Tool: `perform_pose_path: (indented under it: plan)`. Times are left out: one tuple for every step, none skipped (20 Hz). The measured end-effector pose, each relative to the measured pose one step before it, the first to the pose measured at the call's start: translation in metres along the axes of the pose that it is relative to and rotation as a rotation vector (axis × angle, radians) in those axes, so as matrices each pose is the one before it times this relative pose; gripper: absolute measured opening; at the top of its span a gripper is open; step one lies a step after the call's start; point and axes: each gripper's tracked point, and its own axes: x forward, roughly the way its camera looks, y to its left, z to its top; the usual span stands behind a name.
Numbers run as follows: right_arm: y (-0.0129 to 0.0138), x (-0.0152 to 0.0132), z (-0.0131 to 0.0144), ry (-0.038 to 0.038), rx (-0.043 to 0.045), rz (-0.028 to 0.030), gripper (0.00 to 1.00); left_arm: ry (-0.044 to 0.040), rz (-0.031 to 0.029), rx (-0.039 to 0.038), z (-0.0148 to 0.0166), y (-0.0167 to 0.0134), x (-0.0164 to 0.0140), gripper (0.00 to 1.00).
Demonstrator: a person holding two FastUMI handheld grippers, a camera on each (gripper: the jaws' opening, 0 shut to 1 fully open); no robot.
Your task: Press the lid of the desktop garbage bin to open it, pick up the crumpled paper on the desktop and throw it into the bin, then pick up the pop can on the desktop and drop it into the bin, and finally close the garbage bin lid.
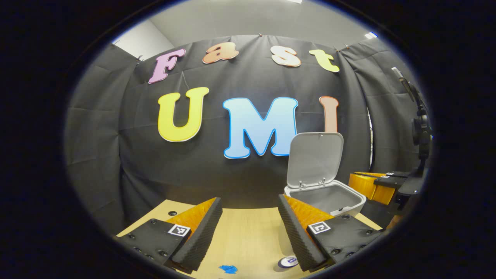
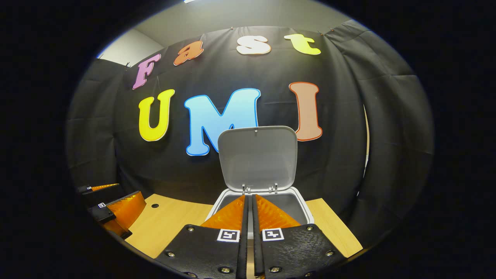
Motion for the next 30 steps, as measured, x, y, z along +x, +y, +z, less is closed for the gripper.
perform_pose_path:
  plan:
    - [-0.00016,0.00033,0.00055,0.00231,0.00028,-0.00045,0.07,0.00244,0.00092,-0.00187,-0.00096,0.00030,-0.00016,0.95]
    - [0.00011,-0.00067,-0.00093,-0.00023,0.00187,-0.00019,0.07,0.00260,0.00108,-0.00046,-0.00157,0.00045,-0.00033,0.95]
    - [-0.00042,0.00017,0.00084,0.00024,0.00116,-0.00062,0.07,0.00298,0.00024,0.00047,-0.00140,0.00032,-0.00034,0.95]
    - [0.00067,0.00006,-0.00117,0.00112,0.00113,0.00119,0.07,0.00338,-0.00042,0.00177,-0.00127,0.00074,0.00157,0.97]
    - [0.00078,-0.00022,-0.00015,0.00119,-0.00007,0.00148,0.07,0.00424,-0.00091,0.00338,-0.00238,0.00091,0.00091,0.97]
    - [0.00017,0.00007,-0.00136,0.00217,-0.00014,0.00176,0.07,0.00805,0.00136,0.00358,-0.00508,0.00179,-0.00010,0.97]
    - [0.00033,-0.00001,0.00011,0.00155,-0.00051,0.00143,0.07,0.00891,0.00019,0.00235,-0.00405,0.00204,0.00103,0.96]
    - [0.00068,-0.00017,-0.00030,0.00082,0.00011,0.00081,0.07,0.00968,0.00138,0.00172,-0.00555,0.00173,0.00033,0.96]
    - [0.00026,0.00008,0.00029,0.00069,0.00007,0.00090,0.07,0.00909,0.00230,-0.00023,-0.00465,0.00243,0.00045,0.96]
    - [-0.00003,0.00051,-0.00123,0.00166,0.00016,0.00073,0.07,0.00955,0.00456,0.00023,-0.00540,0.00267,0.00097,0.96]
    - [0.00024,0.00039,-0.00004,0.00207,-0.00012,0.00087,0.07,0.00884,0.00459,0.00029,-0.00469,0.00339,0.00199,0.97]
    - [0.00017,0.00016,-0.00126,0.00333,-0.00030,0.00069,0.07,0.01012,0.00325,0.00207,-0.00515,0.00352,0.00142,0.95]
    - [0.00035,0.00016,-0.00061,0.00348,0.00033,0.00088,0.07,0.01038,0.00158,0.00259,-0.00538,0.00199,0.00125,0.95]
    - [0.00023,0.00024,-0.00164,0.00409,0.00099,0.00180,0.07,0.01149,0.00382,0.00196,-0.00675,0.00274,0.00220,0.95]
    - [-0.00055,0.00023,-0.00099,0.00370,0.00049,-0.00006,0.07,0.01235,0.00374,-0.00070,-0.00726,0.00287,0.00194,0.97]
    - [-0.00008,0.00043,-0.00154,0.00313,0.00060,0.00046,0.07,0.01247,0.00168,-0.00237,-0.00802,0.00228,0.00039,0.95]
    - [-0.00033,0.00058,-0.00095,0.00395,-0.00005,-0.00060,0.07,0.01360,0.00007,-0.00156,-0.00648,0.00181,0.00170,0.95]
    - [0.00023,0.00036,-0.00068,0.00253,0.00044,0.00002,0.07,0.01392,-0.00002,-0.00010,-0.00730,0.00090,0.00178,0.95]
    - [-0.00013,0.00034,0.00028,0.00297,0.00065,0.00061,0.07,0.01436,-0.00147,-0.00016,-0.00887,0.00112,0.00165,0.95]
    - [-0.00001,0.00019,-0.00197,0.00252,-0.00020,-0.00052,0.07,0.01512,0.00100,-0.00008,-0.00875,0.00157,0.00178,0.97]
    - [-0.00056,-0.00006,0.00008,0.00218,-0.00072,-0.00083,0.07,0.01572,0.00153,0.00038,-0.00847,0.00162,0.00186,0.97]
    - [-0.00031,0.00005,-0.00143,0.00214,-0.00120,-0.00107,0.07,0.01481,0.00089,-0.00107,-0.00922,0.00146,0.00162,0.97]
    - [0.00021,0.00036,-0.00029,0.00239,-0.00137,-0.00075,0.07,0.01419,-0.00469,-0.00235,-0.00782,0.00044,0.00120,0.94]
    - [-0.00059,0.00008,-0.00174,0.00279,-0.00052,-0.00045,0.07,0.01478,-0.00566,-0.00355,-0.00971,0.00051,0.00346,0.95]
    - [-0.00010,-0.00033,-0.00088,0.00316,0.00037,0.00049,0.07,0.01883,-0.00052,-0.00209,-0.00982,0.00096,0.00240,0.96]
    - [-0.00007,0.00037,-0.00077,0.00344,0.00046,0.00065,0.07,0.01508,-0.00061,-0.00030,-0.00870,0.00074,0.00260,0.97]
    - [-0.00004,0.00039,-0.00070,0.00296,-0.00012,0.00023,0.07,0.01421,0.00153,0.00035,-0.00849,0.00209,0.00207,0.98]
    - [0.00026,0.00036,-0.00254,0.00418,-0.00069,-0.00049,0.07,0.01485,-0.00066,-0.00105,-0.00832,0.00114,0.00288,0.97]
    - [0.00011,-0.00022,-0.00078,0.00344,-0.00044,0.00024,0.07,0.01402,-0.00177,-0.00154,-0.00809,0.00140,0.00209,0.97]
    - [-0.00002,-0.00040,-0.00085,0.00258,-0.00051,-0.00041,0.07,0.01447,0.00142,-0.00154,-0.00768,0.00244,0.00228,0.97]
